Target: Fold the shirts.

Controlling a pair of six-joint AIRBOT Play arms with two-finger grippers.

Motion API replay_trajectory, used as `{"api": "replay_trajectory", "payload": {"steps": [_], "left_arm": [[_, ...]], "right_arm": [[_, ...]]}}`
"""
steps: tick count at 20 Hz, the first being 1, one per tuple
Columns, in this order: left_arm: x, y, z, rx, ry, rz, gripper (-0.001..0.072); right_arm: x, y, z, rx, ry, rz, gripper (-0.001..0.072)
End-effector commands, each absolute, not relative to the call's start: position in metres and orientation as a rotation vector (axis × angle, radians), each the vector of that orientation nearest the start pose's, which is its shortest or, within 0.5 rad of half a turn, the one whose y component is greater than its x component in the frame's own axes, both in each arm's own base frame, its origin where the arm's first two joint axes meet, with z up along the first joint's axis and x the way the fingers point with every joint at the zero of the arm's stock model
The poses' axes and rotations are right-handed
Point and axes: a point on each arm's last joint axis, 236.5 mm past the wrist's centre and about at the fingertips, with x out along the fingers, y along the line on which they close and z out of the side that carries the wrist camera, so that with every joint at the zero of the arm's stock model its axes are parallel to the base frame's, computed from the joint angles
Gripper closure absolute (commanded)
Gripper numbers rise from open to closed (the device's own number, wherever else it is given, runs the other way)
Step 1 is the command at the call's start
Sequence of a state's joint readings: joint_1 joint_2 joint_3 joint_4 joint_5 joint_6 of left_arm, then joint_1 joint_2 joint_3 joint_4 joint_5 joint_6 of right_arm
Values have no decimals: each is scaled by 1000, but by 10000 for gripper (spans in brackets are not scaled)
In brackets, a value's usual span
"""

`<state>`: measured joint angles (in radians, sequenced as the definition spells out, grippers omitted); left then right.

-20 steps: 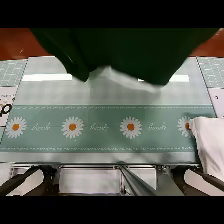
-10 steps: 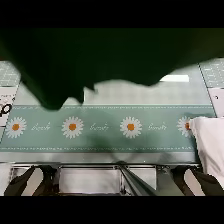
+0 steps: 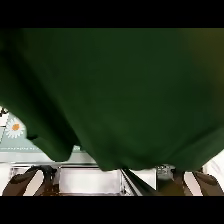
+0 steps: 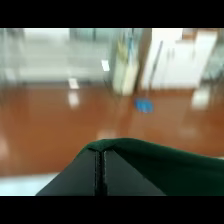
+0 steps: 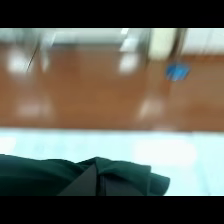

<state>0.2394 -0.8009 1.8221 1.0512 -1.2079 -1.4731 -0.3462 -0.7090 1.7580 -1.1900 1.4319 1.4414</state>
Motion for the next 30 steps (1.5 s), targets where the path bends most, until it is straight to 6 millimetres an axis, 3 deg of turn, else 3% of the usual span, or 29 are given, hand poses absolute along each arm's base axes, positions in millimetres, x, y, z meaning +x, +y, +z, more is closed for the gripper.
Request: {"api": "replay_trajectory", "payload": {"steps": [1,5,8,11,14,15,16,17,18,19,21,23,25,27,30], "left_arm": [[346,-39,373,-260,386,-252,689],[445,-41,244,-323,619,-273,689],[512,-47,166,-392,690,-250,688],[565,-46,112,-491,664,-192,688],[583,-58,73,-653,708,-199,688],[581,-66,59,-680,750,-214,686],[575,-73,46,-686,803,-230,605],[567,-77,36,-688,856,-250,347],[558,-76,30,-688,906,-265,198],[543,-65,26,-667,973,-275,198],[503,-27,26,-660,1120,-284,199],[457,13,33,-695,1226,-266,199],[409,44,27,-675,1281,-189,199],[369,53,9,-739,1241,-67,199],[308,19,-26,-891,1233,-16,199]], "right_arm": [[309,7,331,162,510,159,688],[396,1,198,297,780,231,688],[460,15,117,352,887,251,688],[523,24,70,412,905,238,687],[563,35,42,631,950,231,687],[568,43,35,707,966,242,686],[570,52,30,777,984,265,610],[568,60,28,813,1003,295,362],[561,62,28,798,1026,325,295],[551,57,31,783,1055,336,295],[521,21,44,747,1125,315,296],[469,-28,51,672,1249,245,297],[416,-74,47,593,1332,89,297],[383,-92,35,640,1293,-17,297],[338,-77,2,746,1246,-46,297]]}}
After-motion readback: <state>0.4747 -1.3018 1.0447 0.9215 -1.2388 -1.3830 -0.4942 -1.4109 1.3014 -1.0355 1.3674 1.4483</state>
